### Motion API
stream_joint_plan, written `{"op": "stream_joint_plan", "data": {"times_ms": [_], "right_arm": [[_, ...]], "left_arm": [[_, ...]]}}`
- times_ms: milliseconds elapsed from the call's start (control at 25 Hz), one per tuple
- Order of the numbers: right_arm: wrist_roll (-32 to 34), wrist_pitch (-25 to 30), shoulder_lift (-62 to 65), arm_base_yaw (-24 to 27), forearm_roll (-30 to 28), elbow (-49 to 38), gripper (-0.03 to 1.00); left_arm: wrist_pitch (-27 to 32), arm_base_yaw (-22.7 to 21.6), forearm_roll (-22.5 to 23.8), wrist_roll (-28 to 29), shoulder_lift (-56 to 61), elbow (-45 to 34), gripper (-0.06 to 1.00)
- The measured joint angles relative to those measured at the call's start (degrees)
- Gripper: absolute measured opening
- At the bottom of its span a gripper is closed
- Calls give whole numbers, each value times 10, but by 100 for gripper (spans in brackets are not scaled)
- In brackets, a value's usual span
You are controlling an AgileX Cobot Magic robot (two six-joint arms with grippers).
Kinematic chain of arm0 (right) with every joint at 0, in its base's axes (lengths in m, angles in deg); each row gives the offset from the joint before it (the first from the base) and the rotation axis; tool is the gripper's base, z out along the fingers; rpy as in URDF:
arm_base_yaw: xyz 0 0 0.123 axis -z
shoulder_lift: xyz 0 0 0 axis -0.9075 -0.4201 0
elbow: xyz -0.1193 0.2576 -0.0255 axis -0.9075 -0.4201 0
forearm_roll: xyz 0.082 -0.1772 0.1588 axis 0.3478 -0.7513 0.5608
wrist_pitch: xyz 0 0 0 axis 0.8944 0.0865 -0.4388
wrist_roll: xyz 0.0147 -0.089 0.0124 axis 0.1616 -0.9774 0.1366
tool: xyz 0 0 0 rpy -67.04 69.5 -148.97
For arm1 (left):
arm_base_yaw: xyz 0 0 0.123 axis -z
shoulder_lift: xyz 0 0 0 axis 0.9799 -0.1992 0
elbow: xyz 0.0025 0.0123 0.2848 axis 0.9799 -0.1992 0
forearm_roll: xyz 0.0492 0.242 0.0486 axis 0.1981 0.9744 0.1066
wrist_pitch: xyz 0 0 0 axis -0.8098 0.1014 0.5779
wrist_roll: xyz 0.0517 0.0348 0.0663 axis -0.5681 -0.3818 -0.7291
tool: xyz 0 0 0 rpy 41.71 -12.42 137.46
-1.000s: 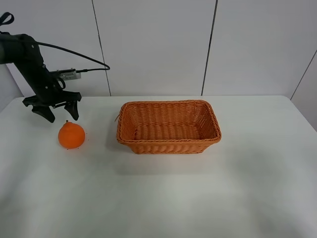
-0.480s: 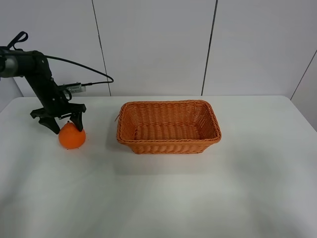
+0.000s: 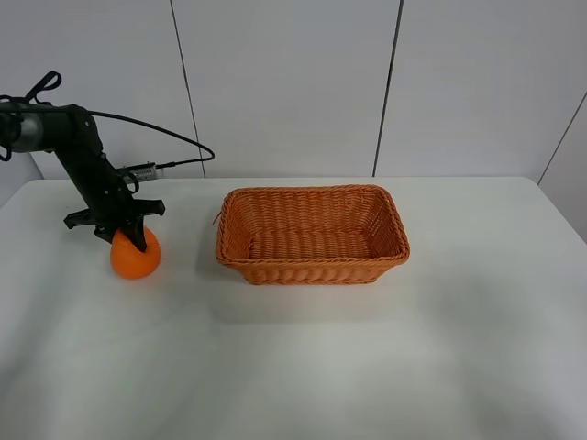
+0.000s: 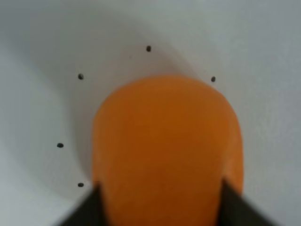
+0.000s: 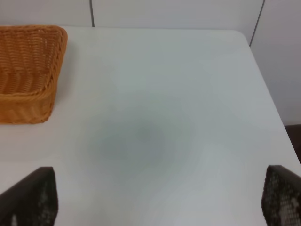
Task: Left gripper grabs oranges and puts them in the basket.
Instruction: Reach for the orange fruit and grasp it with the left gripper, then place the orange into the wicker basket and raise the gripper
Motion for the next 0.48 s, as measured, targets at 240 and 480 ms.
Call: {"op": "stream_joint_plan", "data": {"times_ms": [240, 480], "right_arm": [[0, 0, 0, 0, 0, 0, 69], [0, 0, 0, 0, 0, 0, 69]], "left_arm": [[15, 0, 0, -1, 3, 6, 23], [44, 0, 12, -1, 52, 22, 23]]}}
